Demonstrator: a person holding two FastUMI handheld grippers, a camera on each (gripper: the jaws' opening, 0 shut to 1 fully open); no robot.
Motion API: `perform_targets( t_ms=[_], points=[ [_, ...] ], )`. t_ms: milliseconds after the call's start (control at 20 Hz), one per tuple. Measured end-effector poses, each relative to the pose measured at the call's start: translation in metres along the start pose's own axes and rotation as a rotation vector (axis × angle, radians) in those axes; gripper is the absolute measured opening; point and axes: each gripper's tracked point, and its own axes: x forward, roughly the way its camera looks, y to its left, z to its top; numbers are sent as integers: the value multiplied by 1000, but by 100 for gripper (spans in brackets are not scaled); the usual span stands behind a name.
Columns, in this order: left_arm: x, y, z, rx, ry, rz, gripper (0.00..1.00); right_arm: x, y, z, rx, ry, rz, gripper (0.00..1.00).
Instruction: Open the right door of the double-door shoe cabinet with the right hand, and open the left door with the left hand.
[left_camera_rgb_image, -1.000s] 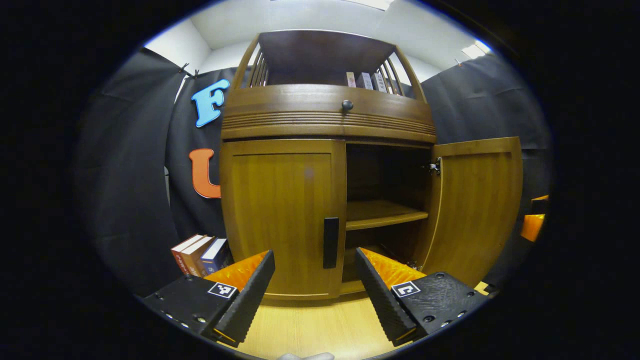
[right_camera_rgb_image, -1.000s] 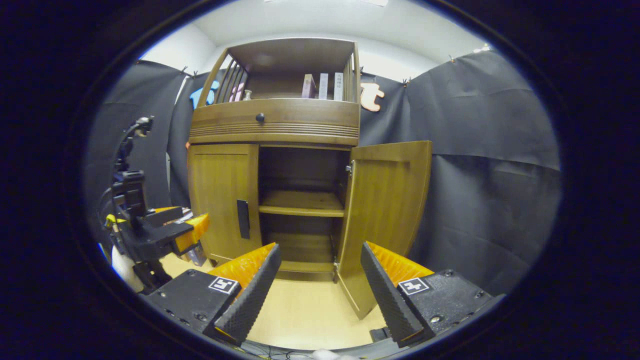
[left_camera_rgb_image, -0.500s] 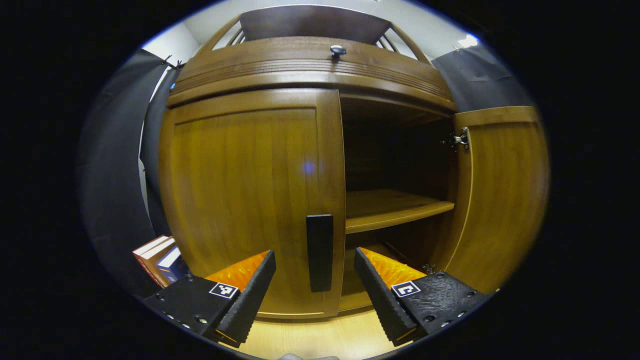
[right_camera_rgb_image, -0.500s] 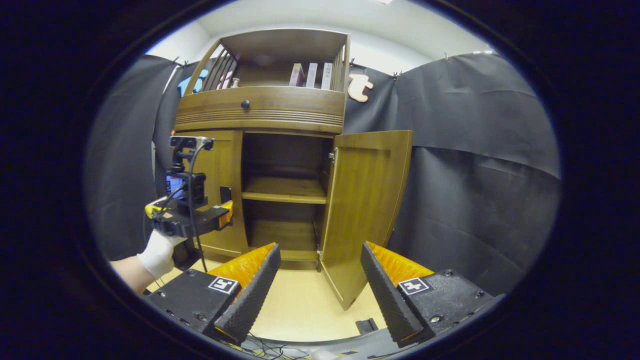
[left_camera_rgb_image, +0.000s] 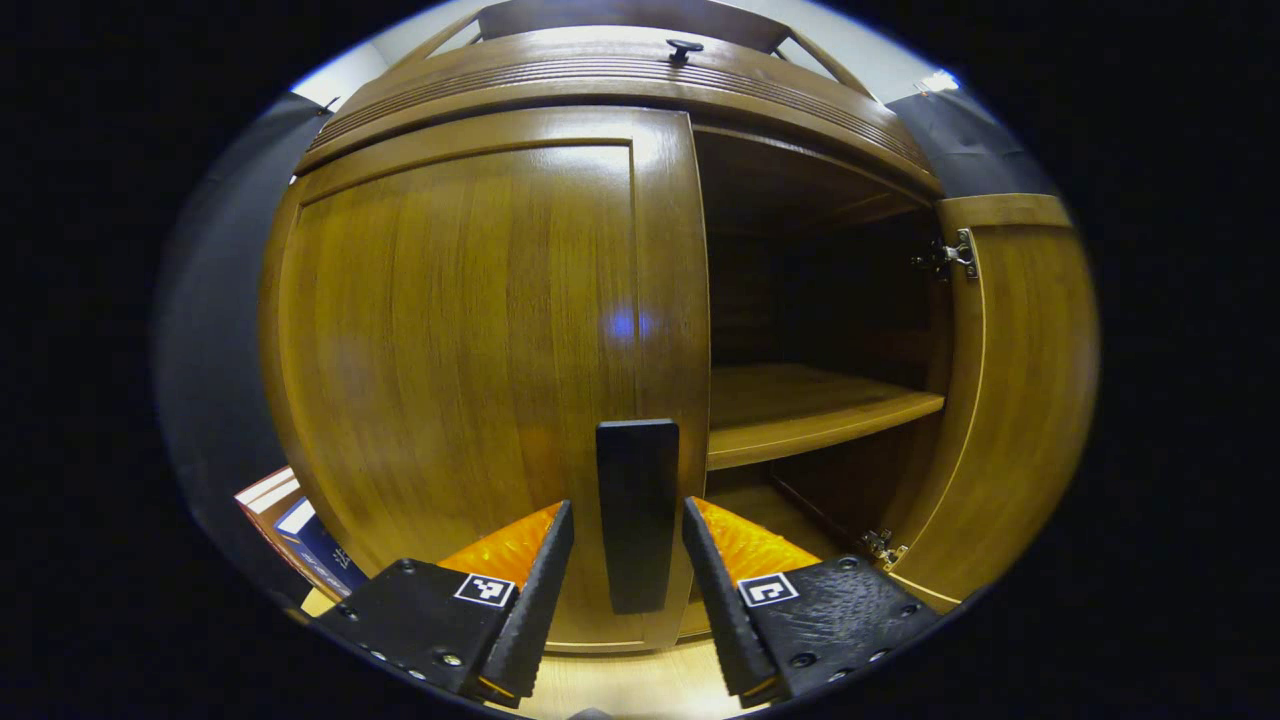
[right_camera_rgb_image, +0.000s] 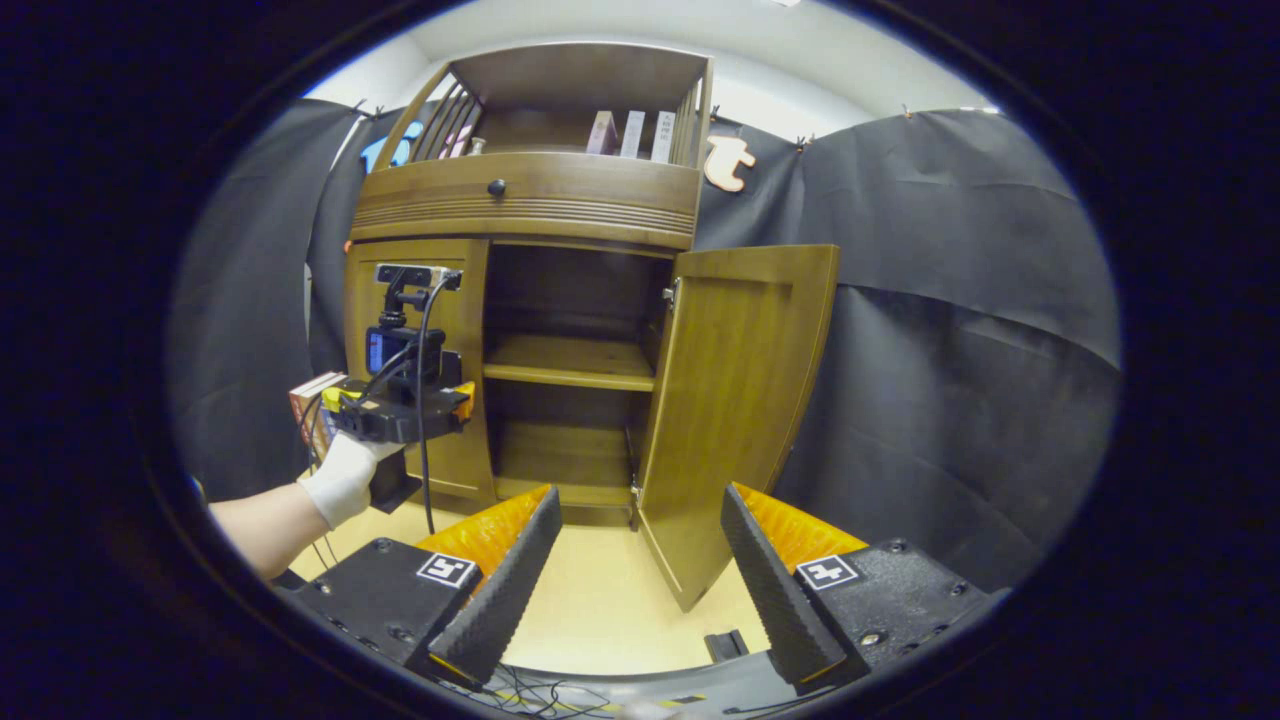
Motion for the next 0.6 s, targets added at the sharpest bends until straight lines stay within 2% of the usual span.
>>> perform_targets(
  t_ms=[50,150,200,400,450,600],
  points=[
    [2,0,-2,-8,16,4,64,0,1,-1,-1,3,2,100],
    [4,4,-3,-16,22,24,64,-2,0,-3,-1,8,4,100],
    [9,2,-5,-27,22,17,75,-4,-1,-3,-1,9,5,100],
    [6,-2,-3,-2,9,16,45,-8,-3,-3,3,4,7,100],
    [4,-1,-4,-2,10,14,32,-10,-4,-4,3,4,9,100],
    [-1,-4,-2,-25,-4,-18,32,-15,-3,-7,-3,4,14,100]
  ],
)
